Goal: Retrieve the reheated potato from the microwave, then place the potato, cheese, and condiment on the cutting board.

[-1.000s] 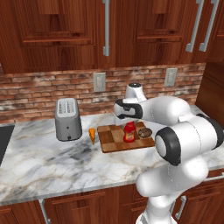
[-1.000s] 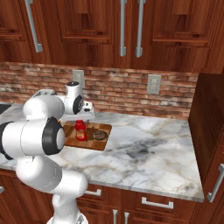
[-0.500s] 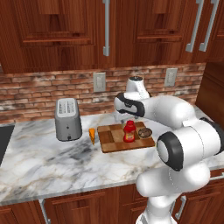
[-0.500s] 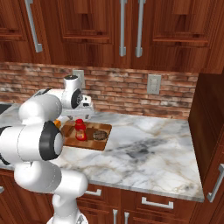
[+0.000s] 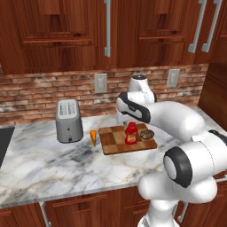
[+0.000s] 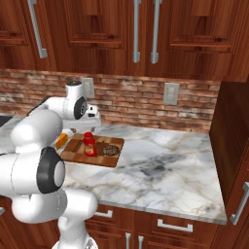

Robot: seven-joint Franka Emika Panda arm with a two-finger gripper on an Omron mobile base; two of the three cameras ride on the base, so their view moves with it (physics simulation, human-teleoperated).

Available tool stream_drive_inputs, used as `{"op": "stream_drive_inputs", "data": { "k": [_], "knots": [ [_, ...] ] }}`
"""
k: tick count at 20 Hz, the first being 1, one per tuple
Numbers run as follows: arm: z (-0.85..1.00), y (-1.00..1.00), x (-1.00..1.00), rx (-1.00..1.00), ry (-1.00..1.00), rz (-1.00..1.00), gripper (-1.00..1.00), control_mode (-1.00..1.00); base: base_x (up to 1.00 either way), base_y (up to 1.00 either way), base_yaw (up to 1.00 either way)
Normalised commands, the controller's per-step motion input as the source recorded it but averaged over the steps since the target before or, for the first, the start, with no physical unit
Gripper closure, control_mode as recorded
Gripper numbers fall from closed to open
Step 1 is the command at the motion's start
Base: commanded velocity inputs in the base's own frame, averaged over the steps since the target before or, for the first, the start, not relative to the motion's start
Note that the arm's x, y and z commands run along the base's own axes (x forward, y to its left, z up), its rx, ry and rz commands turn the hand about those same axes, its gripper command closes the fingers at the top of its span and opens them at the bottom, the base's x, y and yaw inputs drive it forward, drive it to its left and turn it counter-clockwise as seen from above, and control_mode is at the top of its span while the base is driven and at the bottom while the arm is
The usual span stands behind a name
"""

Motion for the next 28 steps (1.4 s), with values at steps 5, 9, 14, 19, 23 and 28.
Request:
{"op": "stream_drive_inputs", "data": {
  "k": [5,9,14,19,23,28],
  "knots": [
    [0.19,0.17,-0.21,0.0,-0.02,0.0,-1.0,-1.0,0.0,0.0,0.0],
    [0.22,0.24,-0.26,0.0,-0.01,0.0,-1.0,-1.0,0.0,0.0,0.0],
    [0.06,0.36,-0.3,0.0,0.0,0.0,-1.0,-1.0,0.0,0.0,0.0],
    [-0.11,0.53,-0.2,0.0,0.0,0.0,-1.0,-1.0,0.0,0.0,0.0],
    [-0.24,0.58,0.04,0.0,0.0,-0.02,-1.0,-1.0,0.0,0.0,0.0],
    [-0.27,0.45,0.45,0.01,0.0,-0.09,-1.0,-1.0,0.0,0.0,0.0]
  ]
}}
